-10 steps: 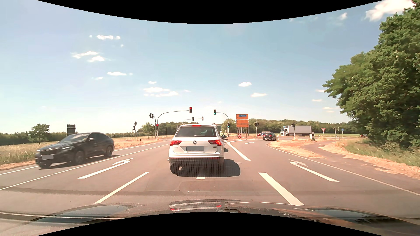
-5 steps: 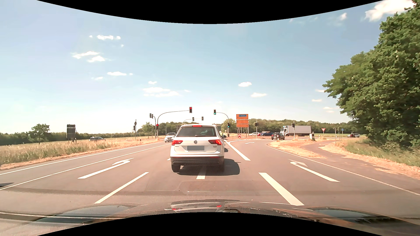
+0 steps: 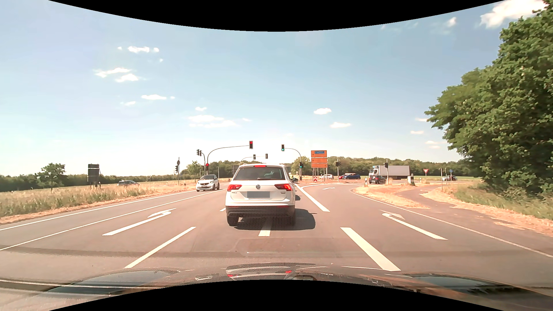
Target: Follow the waypoints while adhering to traffic rules and regulations
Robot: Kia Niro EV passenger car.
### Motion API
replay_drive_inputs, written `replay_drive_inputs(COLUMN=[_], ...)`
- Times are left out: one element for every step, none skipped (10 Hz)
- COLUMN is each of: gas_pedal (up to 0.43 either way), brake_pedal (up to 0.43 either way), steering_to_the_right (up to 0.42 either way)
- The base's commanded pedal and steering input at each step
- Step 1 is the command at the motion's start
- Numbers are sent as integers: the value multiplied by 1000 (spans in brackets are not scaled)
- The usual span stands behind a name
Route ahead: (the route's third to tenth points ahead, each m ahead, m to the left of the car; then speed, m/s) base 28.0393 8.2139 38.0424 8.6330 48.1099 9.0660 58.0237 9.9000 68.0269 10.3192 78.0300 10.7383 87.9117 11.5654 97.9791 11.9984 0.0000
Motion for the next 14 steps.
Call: replay_drive_inputs(gas_pedal=[0, 0, 0, 0, 0, 0, 0, 0, 0, 0, 0, 0, 0, 0], brake_pedal=[0, 0, 0, 0, 0, 0, 0, 0, 0, 0, 0, 0, 0, 0], steering_to_the_right=[-5, -6, -5, -6, -5, -5, -5, -5, -6, -5, -6, -5, -5, -5])
